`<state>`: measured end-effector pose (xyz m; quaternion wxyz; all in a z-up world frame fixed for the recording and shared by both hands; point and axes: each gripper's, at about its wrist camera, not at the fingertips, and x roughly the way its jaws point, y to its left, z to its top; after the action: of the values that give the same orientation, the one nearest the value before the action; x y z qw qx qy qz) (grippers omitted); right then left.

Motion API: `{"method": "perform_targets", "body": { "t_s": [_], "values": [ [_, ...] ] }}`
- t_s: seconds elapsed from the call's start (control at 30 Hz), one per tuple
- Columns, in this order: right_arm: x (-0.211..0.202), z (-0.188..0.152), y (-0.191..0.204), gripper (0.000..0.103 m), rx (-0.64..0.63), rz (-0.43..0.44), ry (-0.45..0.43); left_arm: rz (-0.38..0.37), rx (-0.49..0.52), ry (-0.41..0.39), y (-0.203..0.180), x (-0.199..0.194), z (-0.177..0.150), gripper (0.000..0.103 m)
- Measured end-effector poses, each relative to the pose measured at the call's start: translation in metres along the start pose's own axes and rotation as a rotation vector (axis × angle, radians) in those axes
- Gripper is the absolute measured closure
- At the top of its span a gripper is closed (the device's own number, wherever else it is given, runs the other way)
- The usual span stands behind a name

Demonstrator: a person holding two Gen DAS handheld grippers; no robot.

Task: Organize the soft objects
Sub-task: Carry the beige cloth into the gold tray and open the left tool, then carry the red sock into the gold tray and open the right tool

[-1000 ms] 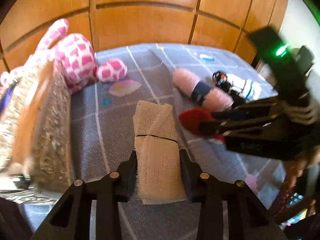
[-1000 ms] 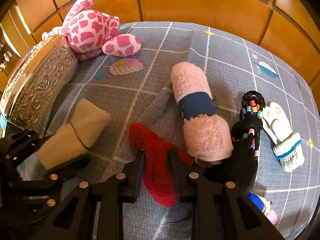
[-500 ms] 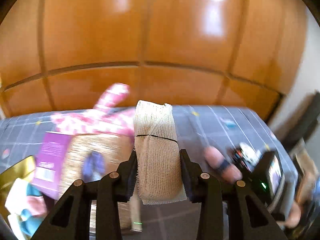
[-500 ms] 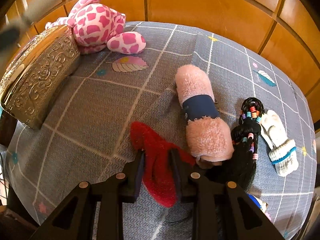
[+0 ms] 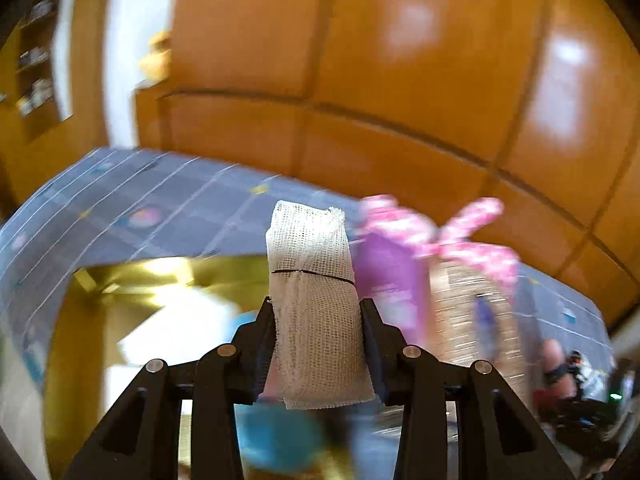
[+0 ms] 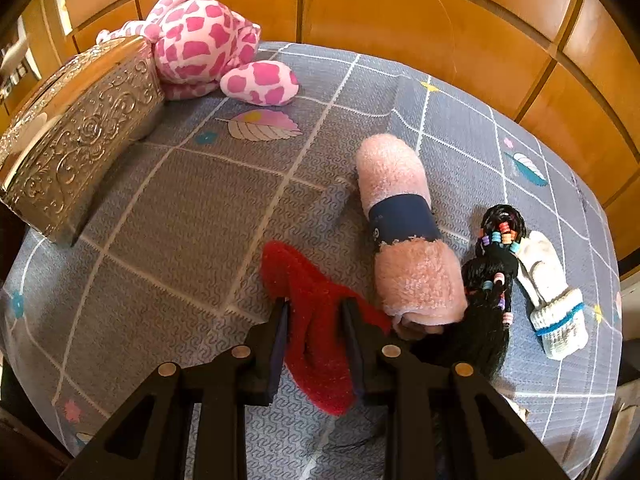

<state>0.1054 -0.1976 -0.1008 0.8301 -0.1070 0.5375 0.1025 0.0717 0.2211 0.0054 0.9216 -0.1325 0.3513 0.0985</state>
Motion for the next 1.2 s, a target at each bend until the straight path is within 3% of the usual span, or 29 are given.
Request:
{"method": "perform_targets", "body": {
  "t_s": [0.3,0.5,0.63,0.87,1.0,1.2],
  "values": [
    [-0.003,-0.006,0.007,0.076,0.012,-0.035,-0.01,0.242,-0.171,0.042,0.13,0.025,-0.011,0.059],
    [-0.001,-0.005,0.013,0.076,0.041,-0.067,-0.008,0.302,-0.185,0.052,0.157,0.027,-0.016,0.034],
    [-0.001,-0.005,0.019,0.076,0.058,-0.095,-0.006,0.27,-0.213,0.024,0.15,0.009,-0.028,0.027],
    [-0.001,0.001,0.021,0.079,0.114,-0.12,-0.015,0.108,-0.159,0.036,0.101,-0.013,-0.051,0.024],
    [-0.022,0.006,0.016,0.085,0.225,0.006,-0.073,0.048,-0.099,0.055,0.071,-0.019,-0.058,0.024],
    [-0.058,0.02,0.044,0.085,0.214,0.126,-0.184,0.015,-0.058,0.055,0.048,-0.026,-0.062,0.024]
  ]
}}
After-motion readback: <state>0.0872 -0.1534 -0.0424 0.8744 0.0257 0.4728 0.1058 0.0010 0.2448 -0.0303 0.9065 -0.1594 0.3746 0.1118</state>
